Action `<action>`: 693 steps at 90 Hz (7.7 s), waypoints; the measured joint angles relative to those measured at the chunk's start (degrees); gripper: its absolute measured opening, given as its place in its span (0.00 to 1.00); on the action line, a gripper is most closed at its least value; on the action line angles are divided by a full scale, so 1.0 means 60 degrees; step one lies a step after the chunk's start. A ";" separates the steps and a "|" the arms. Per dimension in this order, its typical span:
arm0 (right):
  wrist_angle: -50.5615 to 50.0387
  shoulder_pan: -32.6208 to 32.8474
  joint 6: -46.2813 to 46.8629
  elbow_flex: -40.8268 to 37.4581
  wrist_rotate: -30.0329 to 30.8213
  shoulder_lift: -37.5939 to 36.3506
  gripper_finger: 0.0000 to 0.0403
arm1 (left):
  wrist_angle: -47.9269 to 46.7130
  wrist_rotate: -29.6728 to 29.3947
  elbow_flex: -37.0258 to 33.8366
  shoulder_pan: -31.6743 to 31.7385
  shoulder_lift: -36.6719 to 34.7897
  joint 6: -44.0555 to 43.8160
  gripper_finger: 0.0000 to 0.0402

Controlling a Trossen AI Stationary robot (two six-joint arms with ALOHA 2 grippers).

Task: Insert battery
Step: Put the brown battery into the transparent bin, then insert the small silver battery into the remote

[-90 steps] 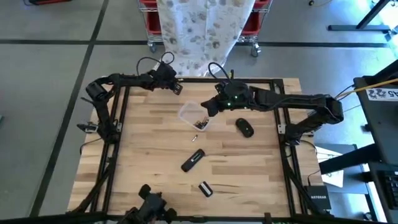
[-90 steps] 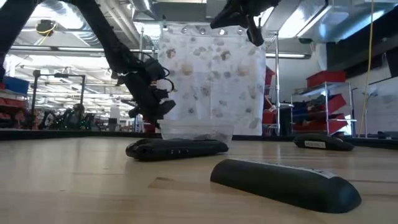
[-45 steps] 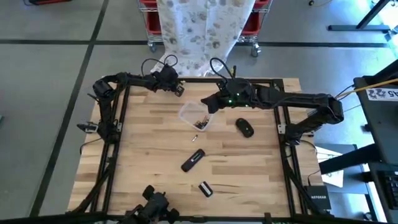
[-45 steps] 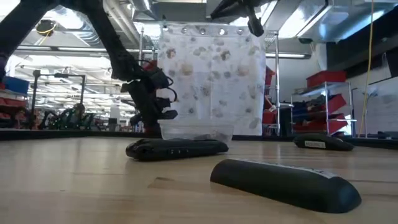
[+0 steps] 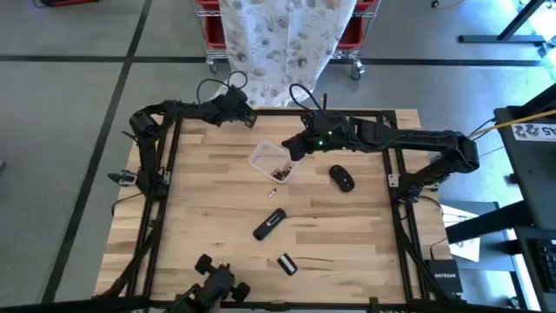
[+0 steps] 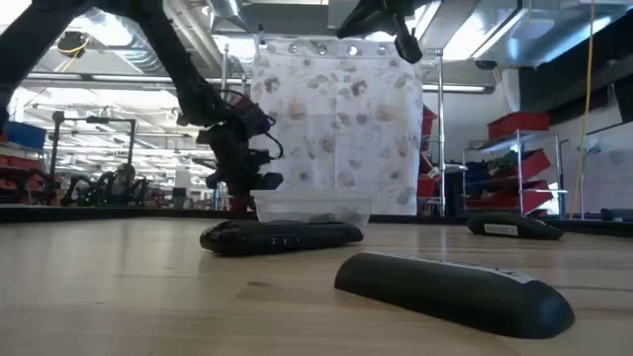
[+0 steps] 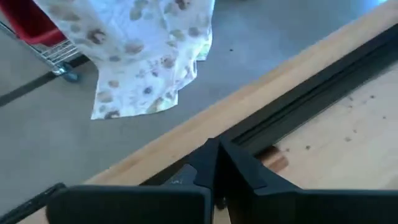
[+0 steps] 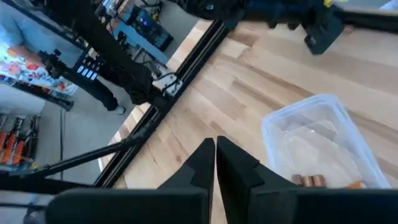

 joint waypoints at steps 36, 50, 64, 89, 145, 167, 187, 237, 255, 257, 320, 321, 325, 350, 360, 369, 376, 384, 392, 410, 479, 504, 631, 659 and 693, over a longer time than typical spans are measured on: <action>-0.0034 -0.0011 -0.0184 0.0004 0.0052 -0.0006 0.00 | -0.1290 0.0572 -0.0030 -0.0765 -0.0130 -0.0053 0.00; -0.0117 -0.0021 -0.0312 0.0003 0.0210 -0.0006 0.00 | -0.1581 0.0280 -0.0026 -0.1007 -0.0232 0.0069 0.00; -0.0150 -0.0066 -0.0362 0.0000 0.0156 -0.0002 0.00 | -0.1334 -0.0895 -0.0094 -0.1365 -0.0743 0.0231 0.00; -0.0129 -0.0066 -0.0366 0.0000 -0.0108 -0.0002 0.00 | -0.0495 -0.1267 -0.0064 -0.0759 -0.0441 0.1483 0.00; -0.0123 -0.0066 -0.0447 0.0000 -0.0093 -0.0006 0.00 | -0.3475 0.0257 0.1229 -0.1122 -0.1162 0.2777 0.00; -0.0193 -0.0066 -0.0843 0.0000 0.0225 -0.0002 0.00 | -0.4061 0.1772 0.1233 -0.1167 -0.1819 0.3881 0.01; -0.0194 -0.0066 -0.0966 0.0000 0.0424 -0.0005 0.00 | -0.5188 0.2718 0.1225 -0.1088 -0.1787 0.6464 0.16; -0.0202 -0.0062 -0.1685 0.0000 0.1096 0.0049 0.00 | -0.6667 0.1712 0.1087 -0.0725 -0.1692 1.0454 0.44; -0.0263 -0.0055 -0.1696 0.0000 0.0724 0.0053 0.00 | -0.6725 0.2055 0.0380 -0.0408 -0.1681 1.1451 0.50; -0.0291 -0.0055 -0.1696 0.0000 0.0638 0.0053 0.00 | -0.6739 0.2073 0.0263 -0.0408 -0.1681 1.1526 0.50; -0.0751 -0.0062 -0.2555 -0.0007 0.0490 0.0056 0.00 | -0.6540 0.2661 -0.0975 -0.1663 -0.1739 0.4464 0.13; -0.0745 -0.0062 -0.2577 -0.0007 0.0491 0.0056 0.00 | -0.6550 0.2681 -0.0975 -0.1641 -0.1748 0.4382 0.13; -0.0718 -0.0062 -0.2637 -0.0007 0.0492 0.0056 0.00 | -0.6604 0.2843 -0.0982 -0.1555 -0.1790 0.4137 0.15; -0.0744 -0.0062 -0.2970 -0.0007 0.0496 0.0056 0.00 | -0.7745 0.3916 -0.1070 -0.0870 -0.2599 0.2647 0.32; -0.0737 -0.0062 -0.3157 -0.0007 0.0501 0.0056 0.00 | -0.7514 0.4027 -0.1055 -0.0766 -0.2807 0.2420 0.40; -0.0744 -0.0062 -0.3190 -0.0007 0.0638 0.0056 0.00 | -0.6717 0.4003 -0.1051 -0.0903 -0.2742 0.2300 0.44; -0.0760 -0.0062 -0.3224 -0.0007 0.0667 0.0056 0.00 | -0.6020 0.3963 -0.1048 -0.1090 -0.2599 0.2214 0.45; -0.0824 -0.0062 -0.3226 -0.0007 0.0664 0.0056 0.00 | -0.5319 0.3581 -0.1117 -0.1377 -0.2380 0.2210 0.45; -0.0995 -0.0062 -0.3226 -0.0007 0.0566 0.0056 0.00 | -0.5146 0.2613 -0.1131 -0.1683 -0.2040 0.2183 0.45; -0.1241 -0.0058 -0.3227 -0.0011 0.0573 0.0056 0.00 | -0.5104 0.1514 -0.1106 -0.2278 -0.1649 0.1680 0.33; -0.1158 -0.0499 -0.4755 -0.0018 0.0842 -0.0526 0.00 | -0.6154 0.3174 0.0060 -0.4025 -0.4660 0.0658 0.05; -0.1138 -0.1040 -0.5049 -0.0011 0.0680 -0.0744 0.00 | -0.3532 0.1666 0.0052 -0.5471 -0.3405 0.2581 0.10; -0.1068 0.0055 -1.0714 -0.0025 -0.5163 0.2692 0.00 | -0.7833 -0.0060 0.0063 -1.1448 -0.4626 -1.2704 0.35; -0.2173 0.1593 -1.0936 -0.0025 -0.2889 0.3794 0.00 | -0.7833 -0.1285 0.0063 -1.3511 -0.4876 -1.3873 0.35; -0.1480 0.1549 -0.5757 -0.0025 -0.0282 0.5175 0.00 | -0.8303 -0.3513 0.0063 -1.5905 -0.4876 -1.6040 0.35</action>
